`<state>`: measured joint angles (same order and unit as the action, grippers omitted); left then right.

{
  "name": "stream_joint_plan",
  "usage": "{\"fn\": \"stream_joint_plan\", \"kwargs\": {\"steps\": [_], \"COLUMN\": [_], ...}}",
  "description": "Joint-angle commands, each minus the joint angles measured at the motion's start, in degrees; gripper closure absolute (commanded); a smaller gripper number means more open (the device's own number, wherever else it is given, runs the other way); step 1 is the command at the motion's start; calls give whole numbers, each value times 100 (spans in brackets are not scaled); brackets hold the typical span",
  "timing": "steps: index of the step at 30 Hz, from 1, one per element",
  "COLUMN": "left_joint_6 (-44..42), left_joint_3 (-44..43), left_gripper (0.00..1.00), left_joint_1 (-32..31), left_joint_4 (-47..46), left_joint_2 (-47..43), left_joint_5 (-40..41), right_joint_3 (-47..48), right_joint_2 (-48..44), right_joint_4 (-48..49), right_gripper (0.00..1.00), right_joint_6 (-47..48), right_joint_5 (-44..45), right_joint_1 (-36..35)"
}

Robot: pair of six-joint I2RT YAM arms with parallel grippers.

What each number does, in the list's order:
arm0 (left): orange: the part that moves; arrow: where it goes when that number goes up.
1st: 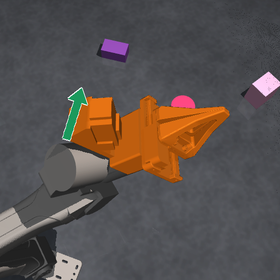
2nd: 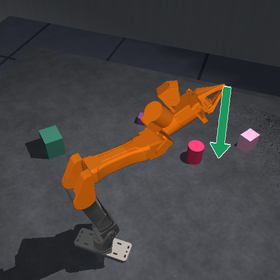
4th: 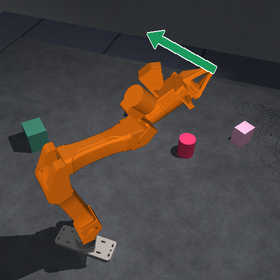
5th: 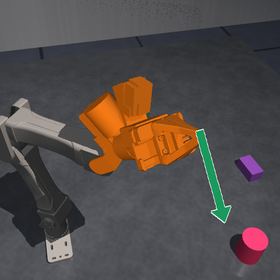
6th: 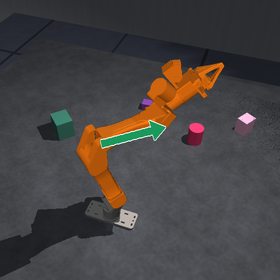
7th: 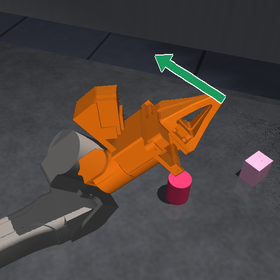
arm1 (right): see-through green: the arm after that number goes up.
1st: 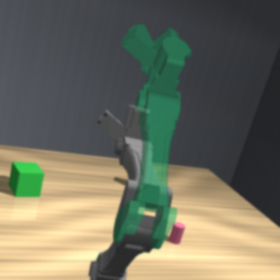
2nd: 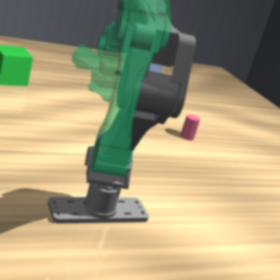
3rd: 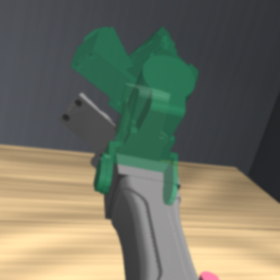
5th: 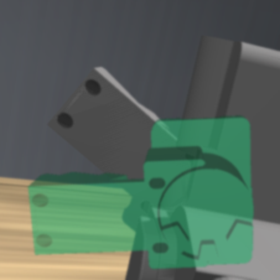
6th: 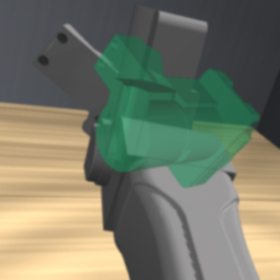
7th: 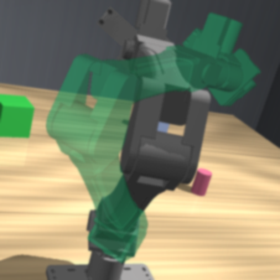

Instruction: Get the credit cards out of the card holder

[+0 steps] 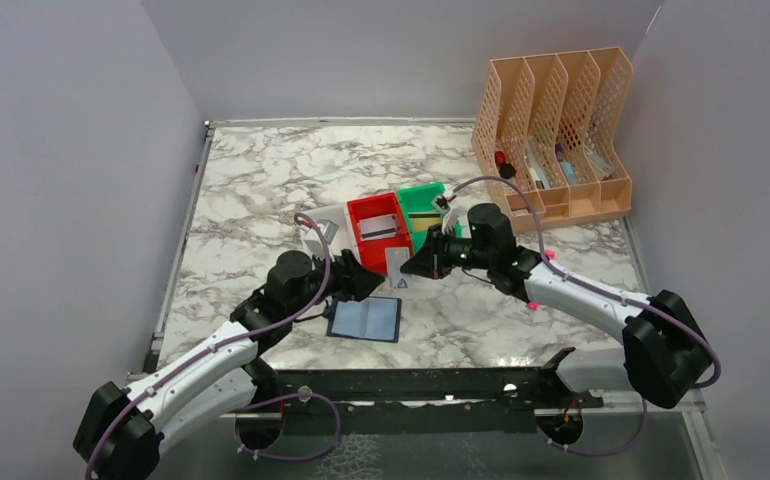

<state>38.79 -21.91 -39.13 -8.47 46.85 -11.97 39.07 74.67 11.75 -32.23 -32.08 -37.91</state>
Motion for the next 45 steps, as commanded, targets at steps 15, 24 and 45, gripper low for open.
{"fn": "stream_joint_plan", "kwargs": {"steps": [15,24,45], "left_joint_6": [-118,129,348], "left_joint_3": [-379,-527,-382], "left_gripper": [18,14,14], "left_joint_1": [-15,-6,-12], "left_joint_4": [2299,2920,3299], "left_joint_2": [-932,-912,-1546], "left_joint_5": [2877,3676,4046], "right_joint_3": [979,1161,3066], "right_joint_2": [-455,442,2882], "right_joint_4": [-633,201,-778], "right_gripper": [99,99,99], "right_joint_6": [3353,6968,7210], "right_joint_5": [2172,4071,4948], "right_joint_1": [-321,-1617,-1731]}}
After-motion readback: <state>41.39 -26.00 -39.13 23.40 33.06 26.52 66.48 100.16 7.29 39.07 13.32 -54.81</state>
